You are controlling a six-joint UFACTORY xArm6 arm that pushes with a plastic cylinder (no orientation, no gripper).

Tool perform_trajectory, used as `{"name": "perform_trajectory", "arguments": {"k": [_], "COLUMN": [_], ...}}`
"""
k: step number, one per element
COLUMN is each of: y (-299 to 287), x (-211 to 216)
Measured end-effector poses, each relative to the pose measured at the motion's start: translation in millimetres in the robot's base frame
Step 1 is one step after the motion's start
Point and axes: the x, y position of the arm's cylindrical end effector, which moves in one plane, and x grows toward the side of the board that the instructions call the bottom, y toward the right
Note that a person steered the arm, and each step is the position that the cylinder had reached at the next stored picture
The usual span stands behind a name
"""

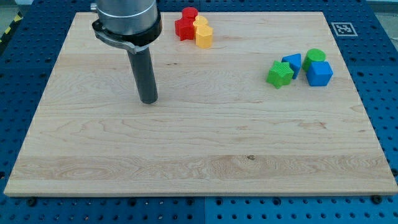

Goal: Push green circle along with blue cube down a bit

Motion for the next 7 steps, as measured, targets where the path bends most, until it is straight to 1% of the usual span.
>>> {"name": "perform_trajectory", "arguments": {"k": [1,2,3,4,5,6,7], "y": [0,53,133,155,155,162,191], "x": [-1,-39,-84,-94,-97,-111,-127]}}
